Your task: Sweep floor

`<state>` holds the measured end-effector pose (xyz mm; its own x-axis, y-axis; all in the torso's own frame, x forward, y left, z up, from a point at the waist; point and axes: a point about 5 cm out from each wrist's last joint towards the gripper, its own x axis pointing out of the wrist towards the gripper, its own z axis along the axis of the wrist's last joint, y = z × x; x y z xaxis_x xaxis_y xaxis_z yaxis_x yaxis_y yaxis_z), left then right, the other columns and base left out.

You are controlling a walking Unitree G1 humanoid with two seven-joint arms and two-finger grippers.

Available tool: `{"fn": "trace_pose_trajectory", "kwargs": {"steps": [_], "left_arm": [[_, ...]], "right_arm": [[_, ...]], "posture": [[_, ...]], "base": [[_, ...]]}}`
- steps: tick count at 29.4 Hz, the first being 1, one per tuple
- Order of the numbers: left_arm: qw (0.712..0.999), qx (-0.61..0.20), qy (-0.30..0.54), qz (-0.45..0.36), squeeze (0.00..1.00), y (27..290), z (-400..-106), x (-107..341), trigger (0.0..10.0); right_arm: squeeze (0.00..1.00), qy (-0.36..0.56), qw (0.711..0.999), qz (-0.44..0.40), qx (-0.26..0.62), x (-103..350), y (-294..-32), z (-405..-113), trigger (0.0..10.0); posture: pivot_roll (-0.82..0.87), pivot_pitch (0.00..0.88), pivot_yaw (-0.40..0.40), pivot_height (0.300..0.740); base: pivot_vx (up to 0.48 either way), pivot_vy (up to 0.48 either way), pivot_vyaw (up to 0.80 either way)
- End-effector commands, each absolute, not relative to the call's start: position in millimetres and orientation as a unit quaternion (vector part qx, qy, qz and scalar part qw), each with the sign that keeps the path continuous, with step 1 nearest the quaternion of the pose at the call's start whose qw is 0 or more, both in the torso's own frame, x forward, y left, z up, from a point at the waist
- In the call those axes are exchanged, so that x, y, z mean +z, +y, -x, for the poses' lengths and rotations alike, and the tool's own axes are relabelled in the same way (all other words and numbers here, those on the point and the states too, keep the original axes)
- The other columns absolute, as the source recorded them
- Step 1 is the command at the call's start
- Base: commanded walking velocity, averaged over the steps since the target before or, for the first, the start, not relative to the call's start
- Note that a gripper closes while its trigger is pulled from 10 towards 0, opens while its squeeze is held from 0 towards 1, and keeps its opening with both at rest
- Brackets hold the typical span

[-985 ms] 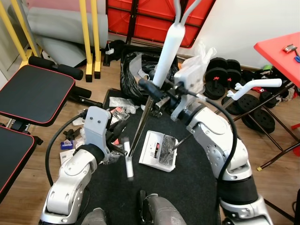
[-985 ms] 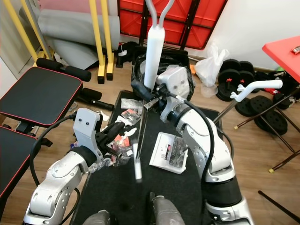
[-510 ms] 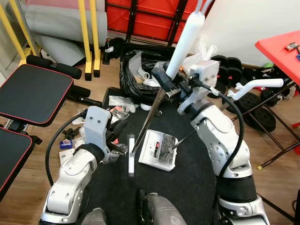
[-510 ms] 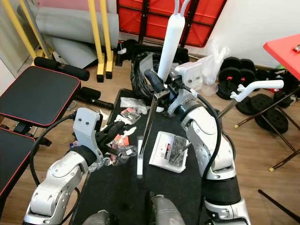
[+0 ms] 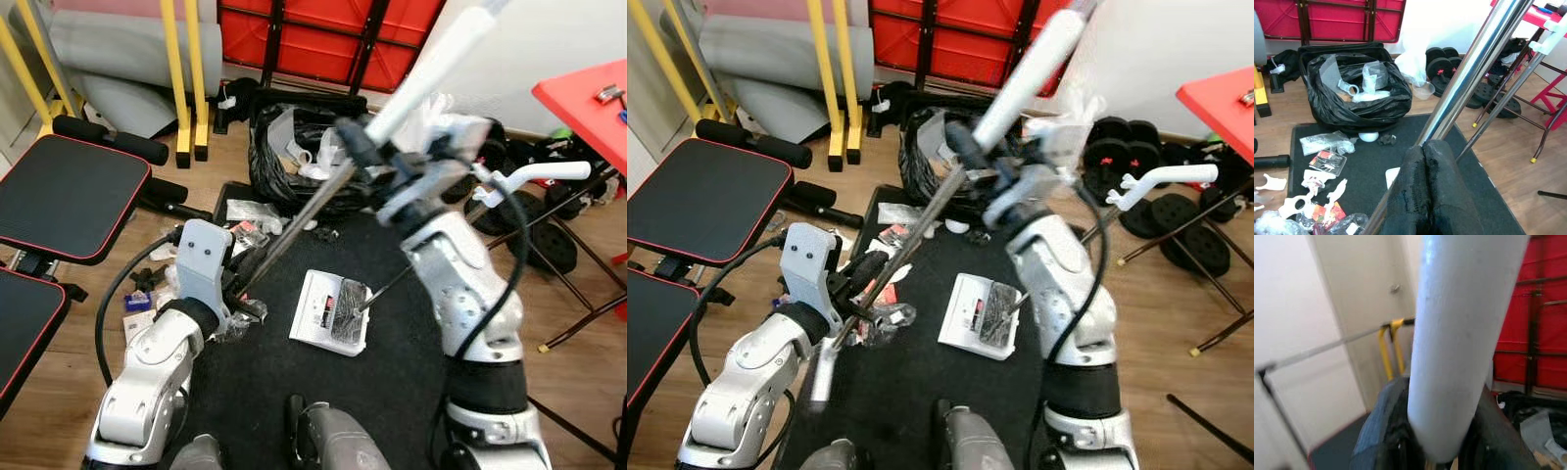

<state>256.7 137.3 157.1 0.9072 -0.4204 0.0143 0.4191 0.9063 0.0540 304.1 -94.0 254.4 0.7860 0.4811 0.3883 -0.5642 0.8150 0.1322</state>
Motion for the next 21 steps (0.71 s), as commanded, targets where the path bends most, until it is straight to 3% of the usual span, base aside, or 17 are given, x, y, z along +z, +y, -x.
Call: {"fn": "trace_pose_trajectory", "kwargs": {"steps": [1, 4, 5, 6, 21], "left_arm": [[0.975, -0.220, -0.006, -0.024, 0.00, 136, -255, 153, 10.0], [0.975, -0.220, -0.007, -0.024, 0.00, 135, -255, 153, 10.0], [0.975, -0.220, -0.007, -0.025, 0.00, 135, -255, 153, 10.0], [0.975, -0.219, -0.008, -0.025, 0.00, 135, -255, 153, 10.0], [0.979, -0.201, -0.017, -0.021, 0.00, 141, -259, 158, 10.0]], "right_arm": [[0.00, -0.211, 0.941, -0.088, 0.249, 263, -108, -301, 0.0], [0.00, -0.212, 0.942, -0.086, 0.246, 262, -107, -302, 0.0], [0.00, -0.212, 0.943, -0.082, 0.244, 261, -107, -302, 2.7], [0.00, -0.212, 0.944, -0.078, 0.241, 259, -108, -303, 10.0], [0.00, -0.220, 0.949, -0.090, 0.208, 256, -119, -309, 10.0]], "posture": [[-0.15, 0.189, -0.170, 0.740], [-0.15, 0.190, -0.170, 0.740], [-0.15, 0.190, -0.171, 0.740], [-0.15, 0.191, -0.170, 0.740], [-0.15, 0.201, -0.168, 0.740]], "base": [[0.000, 0.000, 0.00], [0.000, 0.000, 0.00], [0.000, 0.000, 0.00], [0.000, 0.000, 0.00], [0.000, 0.000, 0.00]]}}
